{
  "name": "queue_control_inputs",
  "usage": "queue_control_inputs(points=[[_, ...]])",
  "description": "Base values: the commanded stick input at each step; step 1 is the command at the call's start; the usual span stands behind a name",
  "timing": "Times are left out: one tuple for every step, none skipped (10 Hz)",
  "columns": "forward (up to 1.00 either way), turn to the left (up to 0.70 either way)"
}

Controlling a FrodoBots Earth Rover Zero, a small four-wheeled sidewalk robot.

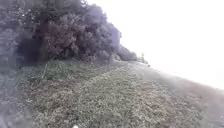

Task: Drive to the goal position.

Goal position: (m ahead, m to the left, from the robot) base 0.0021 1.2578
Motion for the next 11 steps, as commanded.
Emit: queue_control_inputs(points=[[0.60, 0.00], [0.60, 0.00], [0.60, 0.00], [0.60, 0.00], [0.60, 0.00], [0.60, 0.00], [0.60, 0.00], [0.60, 0.00], [0.60, 0.00], [0.60, 0.00], [0.60, 0.00]])
